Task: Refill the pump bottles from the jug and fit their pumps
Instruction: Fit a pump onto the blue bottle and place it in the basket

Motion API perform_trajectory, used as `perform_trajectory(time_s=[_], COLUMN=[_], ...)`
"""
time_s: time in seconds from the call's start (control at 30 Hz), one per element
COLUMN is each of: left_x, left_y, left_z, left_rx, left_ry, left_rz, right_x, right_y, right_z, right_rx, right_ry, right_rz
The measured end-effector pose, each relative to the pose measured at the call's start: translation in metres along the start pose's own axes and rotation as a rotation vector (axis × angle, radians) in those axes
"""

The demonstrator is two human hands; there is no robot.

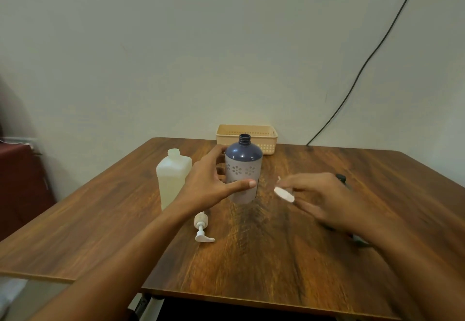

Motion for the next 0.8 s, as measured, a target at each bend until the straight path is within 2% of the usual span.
perform_trajectory(time_s=[0.13,0.33,0.57,0.8], left_x=[-0.001,-0.002,-0.002,-0.004], left_y=[0.0,-0.003,-0.003,-0.008], left_z=[-0.002,-0.007,-0.008,-0.009], left_rx=[0.009,0.023,0.037,0.053], left_ry=[0.01,0.032,0.046,0.051], left_rz=[0.005,-0.01,-0.005,-0.027], right_x=[0.012,0.027,0.045,0.057], right_y=[0.01,0.029,0.046,0.044], right_z=[0.071,0.134,0.156,0.143], right_rx=[0.194,0.362,0.382,0.427], right_ry=[-0.325,-0.617,-0.677,-0.614], right_rz=[-0.121,-0.042,0.034,0.014])
Point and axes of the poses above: each hand's wrist, its own x-axis towards the middle knuckle, its own z-axis out of the back of the hand, y = z × x, the point moved 7 cm from there along x, towards the middle knuckle, and after that the axes turned 3 degrees about z, right-handed, at the moved point
